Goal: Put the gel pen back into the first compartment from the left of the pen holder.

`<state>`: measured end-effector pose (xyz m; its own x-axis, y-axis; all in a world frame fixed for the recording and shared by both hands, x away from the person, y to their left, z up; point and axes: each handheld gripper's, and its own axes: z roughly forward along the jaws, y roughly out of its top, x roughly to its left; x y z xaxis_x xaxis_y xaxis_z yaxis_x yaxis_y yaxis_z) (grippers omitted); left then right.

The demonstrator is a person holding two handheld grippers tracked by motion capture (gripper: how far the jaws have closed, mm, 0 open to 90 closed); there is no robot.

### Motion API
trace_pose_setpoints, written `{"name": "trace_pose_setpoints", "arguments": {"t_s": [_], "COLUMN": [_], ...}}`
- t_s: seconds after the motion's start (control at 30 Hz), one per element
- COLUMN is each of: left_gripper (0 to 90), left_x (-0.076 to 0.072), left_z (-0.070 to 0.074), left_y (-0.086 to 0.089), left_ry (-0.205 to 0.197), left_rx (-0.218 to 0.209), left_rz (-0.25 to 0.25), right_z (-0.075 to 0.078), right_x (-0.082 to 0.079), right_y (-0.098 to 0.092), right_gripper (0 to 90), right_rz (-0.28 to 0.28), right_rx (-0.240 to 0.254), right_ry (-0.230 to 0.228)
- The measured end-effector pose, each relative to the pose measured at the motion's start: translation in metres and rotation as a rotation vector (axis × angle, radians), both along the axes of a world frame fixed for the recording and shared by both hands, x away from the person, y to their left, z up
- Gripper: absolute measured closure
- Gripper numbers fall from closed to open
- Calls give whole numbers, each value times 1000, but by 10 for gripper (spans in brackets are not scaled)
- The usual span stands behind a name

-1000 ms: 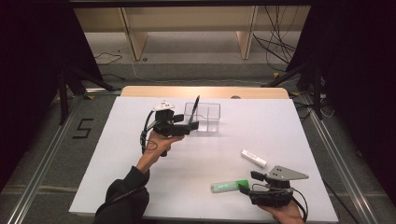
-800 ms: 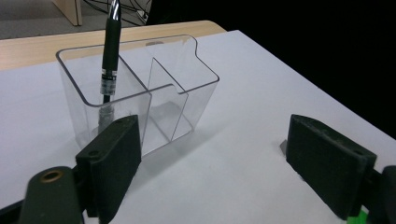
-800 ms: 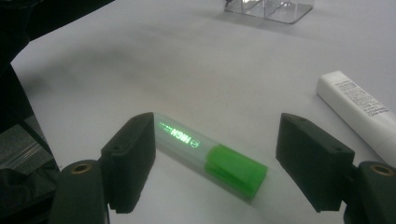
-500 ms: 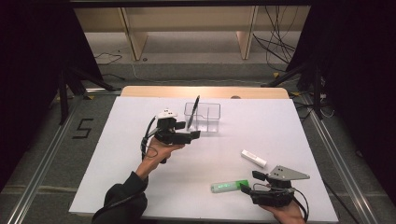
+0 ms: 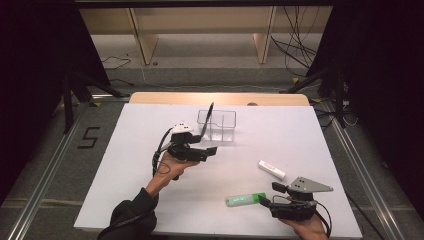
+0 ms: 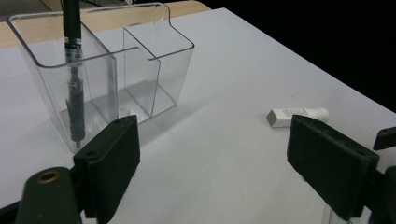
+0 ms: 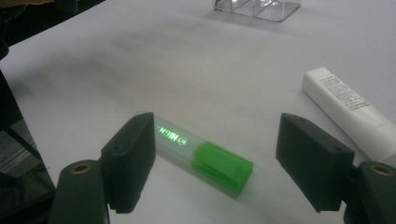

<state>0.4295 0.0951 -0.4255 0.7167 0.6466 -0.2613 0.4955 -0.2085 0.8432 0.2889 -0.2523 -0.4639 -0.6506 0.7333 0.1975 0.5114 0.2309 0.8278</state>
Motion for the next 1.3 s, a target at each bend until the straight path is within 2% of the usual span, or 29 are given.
{"name": "trace_pose_setpoints", "arguments": {"t_s": [0.37,0.6,1.3], "left_gripper": [169,169,169], "left_x": [-9,-16,-39], "left_z": [0,-2,-20], "left_y": [2,6,17], "left_ry": [-7,-8,3], "left_rx": [7,-13,21], "left_rz": [-26,-32,-60], "right_z": [0,0,0], "right_x": [1,2,4], "right_y": [-3,-3,-4], "right_gripper": [294,294,294], "right_rz": [-10,-14,-21], "right_rx": [-4,-7,-16], "right_ry": [-4,-3,-7]}}
